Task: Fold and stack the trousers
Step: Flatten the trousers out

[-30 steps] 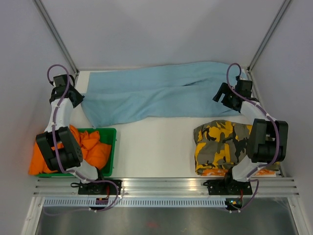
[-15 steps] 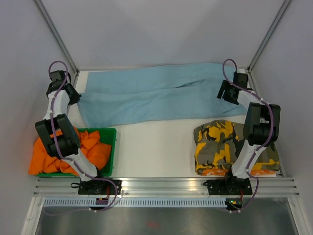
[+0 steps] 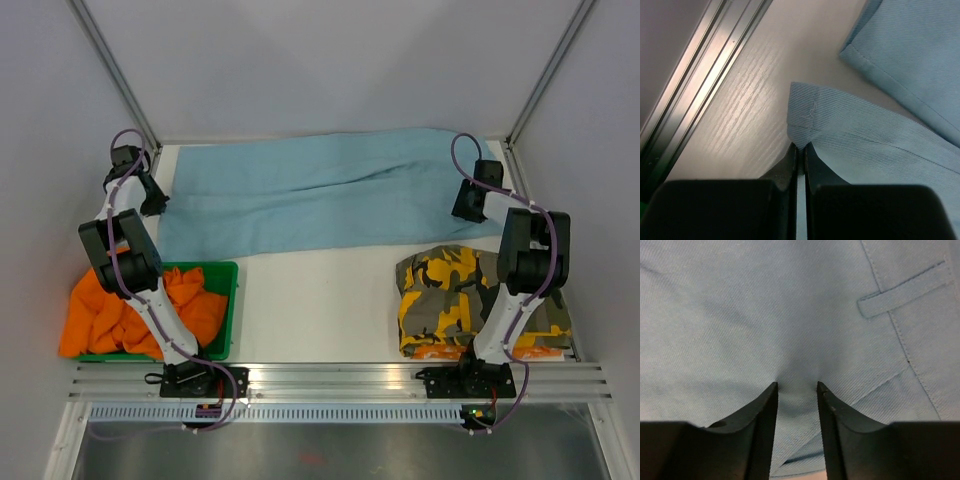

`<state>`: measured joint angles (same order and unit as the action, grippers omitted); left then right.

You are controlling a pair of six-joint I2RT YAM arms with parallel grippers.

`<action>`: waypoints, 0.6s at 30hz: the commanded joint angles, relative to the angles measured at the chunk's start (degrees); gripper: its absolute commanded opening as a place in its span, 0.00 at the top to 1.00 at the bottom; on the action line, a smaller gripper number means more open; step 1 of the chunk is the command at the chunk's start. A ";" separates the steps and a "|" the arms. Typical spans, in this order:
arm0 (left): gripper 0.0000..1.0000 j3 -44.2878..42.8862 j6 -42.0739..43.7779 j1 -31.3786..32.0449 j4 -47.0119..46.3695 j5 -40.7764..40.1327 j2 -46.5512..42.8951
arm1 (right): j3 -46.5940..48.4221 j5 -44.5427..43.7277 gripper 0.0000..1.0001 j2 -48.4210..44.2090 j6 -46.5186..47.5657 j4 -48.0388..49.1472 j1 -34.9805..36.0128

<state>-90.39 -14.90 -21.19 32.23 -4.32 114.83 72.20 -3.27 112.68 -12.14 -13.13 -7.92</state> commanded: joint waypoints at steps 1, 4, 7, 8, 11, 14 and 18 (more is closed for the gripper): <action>0.98 -2.42 -0.39 -0.34 0.28 -2.00 1.80 | -5.57 0.01 0.58 -1.32 -2.00 -3.67 0.10; 0.97 -2.42 -1.45 -0.43 2.40 -8.41 3.65 | -10.67 1.16 0.73 -4.74 -2.97 -0.95 0.19; 0.96 -2.34 -2.42 -0.34 3.02 -14.22 4.62 | -16.63 1.25 0.92 -9.48 -3.94 1.51 0.19; 0.96 -2.34 -2.24 -0.34 2.67 -14.23 4.70 | -17.61 0.64 0.96 -10.54 -4.12 1.96 0.19; 0.98 -2.60 -1.37 -0.34 1.26 -12.74 4.44 | -20.77 -3.14 1.00 -14.05 -3.95 2.40 0.19; 0.98 -3.21 -0.14 -0.43 0.56 -12.47 4.00 | -22.72 -4.38 1.00 -16.79 -3.68 1.96 0.19; 0.98 -4.53 1.27 -0.43 1.08 -14.57 4.00 | -22.11 -7.71 1.00 -17.15 -2.72 0.48 0.19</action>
<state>-91.90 -15.64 -21.12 34.22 -14.06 119.55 50.54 -5.67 96.36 -15.81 -7.94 -7.55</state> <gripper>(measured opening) 0.045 0.004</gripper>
